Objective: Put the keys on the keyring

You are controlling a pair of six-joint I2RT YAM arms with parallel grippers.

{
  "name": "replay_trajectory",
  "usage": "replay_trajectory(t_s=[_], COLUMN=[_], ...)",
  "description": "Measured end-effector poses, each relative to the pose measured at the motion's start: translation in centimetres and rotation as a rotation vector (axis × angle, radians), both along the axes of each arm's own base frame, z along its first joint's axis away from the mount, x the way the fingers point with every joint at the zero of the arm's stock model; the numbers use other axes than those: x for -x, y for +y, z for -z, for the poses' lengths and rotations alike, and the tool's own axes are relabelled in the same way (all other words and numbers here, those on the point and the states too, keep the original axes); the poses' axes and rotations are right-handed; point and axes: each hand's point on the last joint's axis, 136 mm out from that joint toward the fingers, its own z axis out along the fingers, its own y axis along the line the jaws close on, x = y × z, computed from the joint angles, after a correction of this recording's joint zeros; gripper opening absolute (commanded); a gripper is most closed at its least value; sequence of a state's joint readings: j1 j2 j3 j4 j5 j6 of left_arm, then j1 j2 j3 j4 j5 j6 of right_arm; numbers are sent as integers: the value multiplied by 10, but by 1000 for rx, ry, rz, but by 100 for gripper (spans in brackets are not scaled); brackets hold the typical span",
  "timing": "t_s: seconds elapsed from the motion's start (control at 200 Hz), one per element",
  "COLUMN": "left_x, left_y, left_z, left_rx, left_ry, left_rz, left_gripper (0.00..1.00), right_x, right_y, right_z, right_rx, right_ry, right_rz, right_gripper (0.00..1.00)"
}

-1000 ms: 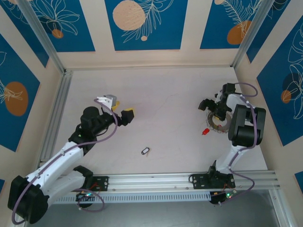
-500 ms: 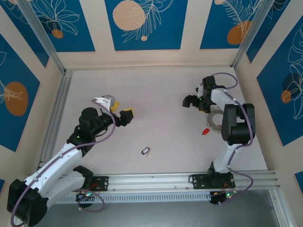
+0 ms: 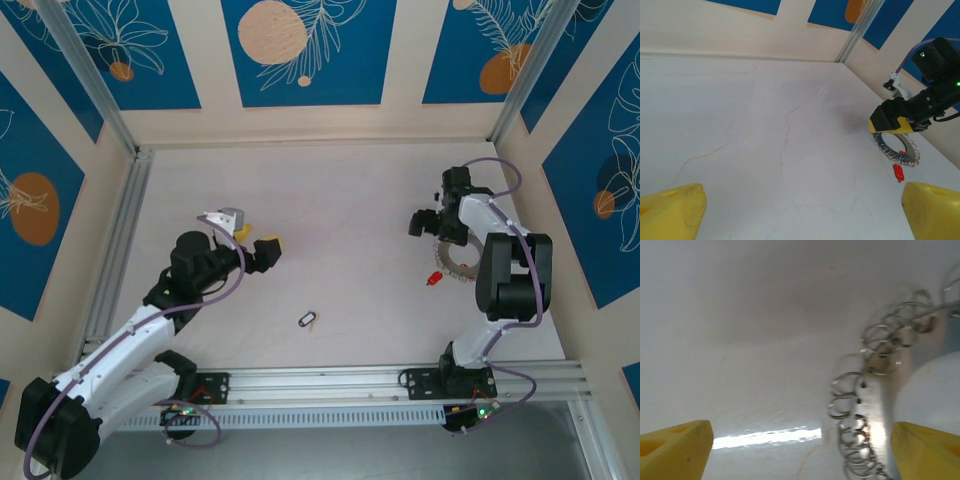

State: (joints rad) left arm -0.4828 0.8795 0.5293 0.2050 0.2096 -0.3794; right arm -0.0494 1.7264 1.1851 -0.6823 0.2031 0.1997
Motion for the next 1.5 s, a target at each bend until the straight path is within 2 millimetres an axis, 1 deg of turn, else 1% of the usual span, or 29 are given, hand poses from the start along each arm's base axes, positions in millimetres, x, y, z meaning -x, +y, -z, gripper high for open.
replay_trajectory(t_s=[0.105,0.23,0.345,0.455,0.64,0.71,0.735,0.805,0.91,0.97,1.09,1.15,1.22,1.496], left_x=[0,1,1,0,0,0,0,0,0,1,4,5,5,15], left_y=[0,0,1,1,1,2,2,2,2,2,4,4,5,5], left_z=[2,2,2,2,2,2,2,2,2,1,2,4,7,7], left_rx=[-10,-15,-15,-15,-15,-15,-15,-15,-15,-14,-18,-21,-24,3], left_ry=[3,0,-1,-1,0,0,0,0,-1,-2,5,17,38,131], left_rz=[1,3,3,2,1,-1,-1,-1,-2,-1,-1,-2,-3,-1], left_gripper=[100,100,100,100,100,100,100,100,100,100,100,100,100,100], right_x=[0,-4,-12,-13,-13,-13,-13,-13,-13,-13,-14,-15,-15,-7], right_y=[-8,-7,-8,-10,-13,-11,-11,-9,-6,-6,-2,3,13,58], right_z=[7,20,29,35,37,38,38,40,42,42,42,42,42,41], right_rx=[25,39,60,77,94,95,98,100,106,106,105,101,88,18], right_ry=[21,64,82,97,106,107,108,112,118,116,111,108,97,71], right_rz=[1,-14,-34,-45,-54,-61,-63,-71,-79,-80,-89,-99,-113,-198], right_gripper=[73,62,55,52,48,46,43,39,36,33,30,27,23,23])
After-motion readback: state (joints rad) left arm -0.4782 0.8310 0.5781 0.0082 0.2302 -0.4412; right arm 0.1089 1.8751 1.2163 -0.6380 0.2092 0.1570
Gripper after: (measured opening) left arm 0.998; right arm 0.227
